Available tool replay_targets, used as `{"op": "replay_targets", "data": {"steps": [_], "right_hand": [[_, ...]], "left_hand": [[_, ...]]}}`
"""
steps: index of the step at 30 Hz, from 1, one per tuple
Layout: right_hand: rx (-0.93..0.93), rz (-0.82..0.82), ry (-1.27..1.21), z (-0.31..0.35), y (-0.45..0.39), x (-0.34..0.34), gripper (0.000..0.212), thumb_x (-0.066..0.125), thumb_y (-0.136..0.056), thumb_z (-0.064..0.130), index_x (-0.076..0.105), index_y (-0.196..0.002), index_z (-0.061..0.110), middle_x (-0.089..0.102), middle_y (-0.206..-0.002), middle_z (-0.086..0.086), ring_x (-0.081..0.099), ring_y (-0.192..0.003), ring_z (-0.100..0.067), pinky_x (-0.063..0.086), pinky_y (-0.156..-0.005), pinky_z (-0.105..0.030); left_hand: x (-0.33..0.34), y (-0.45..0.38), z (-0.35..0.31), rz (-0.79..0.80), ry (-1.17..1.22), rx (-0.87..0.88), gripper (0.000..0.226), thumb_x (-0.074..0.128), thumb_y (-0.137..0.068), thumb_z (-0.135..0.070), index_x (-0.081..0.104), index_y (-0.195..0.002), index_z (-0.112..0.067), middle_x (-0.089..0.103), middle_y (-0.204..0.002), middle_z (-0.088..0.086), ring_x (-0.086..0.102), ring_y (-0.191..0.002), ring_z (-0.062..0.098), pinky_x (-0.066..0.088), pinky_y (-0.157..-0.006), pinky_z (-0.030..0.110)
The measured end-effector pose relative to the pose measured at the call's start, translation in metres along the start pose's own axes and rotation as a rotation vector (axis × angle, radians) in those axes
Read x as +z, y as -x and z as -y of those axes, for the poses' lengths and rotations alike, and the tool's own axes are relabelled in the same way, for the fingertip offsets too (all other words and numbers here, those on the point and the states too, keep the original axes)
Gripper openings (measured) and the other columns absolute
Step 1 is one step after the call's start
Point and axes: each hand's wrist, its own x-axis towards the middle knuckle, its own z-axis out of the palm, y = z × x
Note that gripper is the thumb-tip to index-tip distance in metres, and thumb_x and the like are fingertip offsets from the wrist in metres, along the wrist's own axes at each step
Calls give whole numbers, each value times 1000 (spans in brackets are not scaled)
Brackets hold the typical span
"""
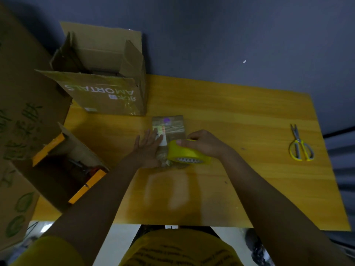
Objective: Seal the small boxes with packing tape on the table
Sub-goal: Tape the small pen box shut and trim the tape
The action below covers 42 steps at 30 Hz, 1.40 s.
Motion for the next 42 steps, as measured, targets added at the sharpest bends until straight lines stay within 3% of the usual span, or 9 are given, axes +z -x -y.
{"op": "replay_targets", "data": {"steps": [2,6,9,11,13,15,24,37,42], "right_hand": [[-7,4,-84,-9,3,-2,63,65,-58,75,61,-77,15,46,-72,-9,45,-66,-17,32,-72,-35],[-15,-33,-85,-10,5,-4,63,68,-58,71,38,-54,16,23,-55,2,29,-46,-12,26,-66,-37],[-77,-94,99,-2,7,-5,65,67,-71,67,36,-57,12,20,-55,0,26,-47,-16,23,-61,-37],[-66,-203,397,3,12,-17,65,61,-73,73,55,-64,8,43,-60,-8,45,-56,-21,34,-58,-36],[74,-276,719,-3,16,-35,73,56,-71,79,72,-93,11,67,-93,-8,62,-90,-25,48,-72,-34],[259,-269,867,-21,18,-46,75,56,-70,81,69,-97,13,66,-106,-8,61,-101,-27,46,-76,-32],[383,-191,814,-61,-1,-44,73,53,-72,82,63,-89,12,63,-104,-8,62,-96,-28,43,-72,-32],[406,-184,859,-62,-25,-37,80,56,-75,77,57,-122,13,60,-123,-7,59,-113,-27,43,-82,-33],[432,-151,869,-57,-38,-33,64,64,-73,70,64,-109,17,64,-109,-3,63,-103,-25,41,-75,-31]], "left_hand": [[0,1,0,-4,-22,7,120,67,-74,-65,-15,-151,-23,-33,-154,-2,-33,-141,19,-17,-113,51],[13,2,0,-165,-178,25,133,65,-60,-79,-8,-153,-17,-22,-158,7,-25,-144,24,-17,-112,54],[13,4,-3,-136,-127,-9,134,68,-59,-77,-8,-153,-19,-25,-158,4,-27,-143,24,-17,-112,57],[10,4,-3,-121,-107,-33,136,70,-56,-77,-9,-153,-22,-26,-157,1,-29,-143,23,-18,-110,58],[9,4,-3,-100,-88,-43,137,71,-53,-77,-9,-153,-24,-27,-157,-1,-30,-142,23,-20,-109,59],[10,6,-6,-97,-107,-41,136,70,-55,-77,-9,-153,-25,-27,-157,-1,-30,-142,24,-20,-109,59],[8,6,-11,-68,-61,-58,134,74,-59,-69,-11,-152,-24,-29,-156,-2,-29,-142,26,-16,-110,59],[8,4,-14,-40,-49,-100,133,75,-59,-67,-10,-152,-26,-30,-156,-5,-30,-142,26,-15,-110,59],[7,5,-15,-43,-71,-120,134,73,-57,-72,-10,-152,-26,-28,-156,-3,-29,-142,28,-14,-111,60]]}}
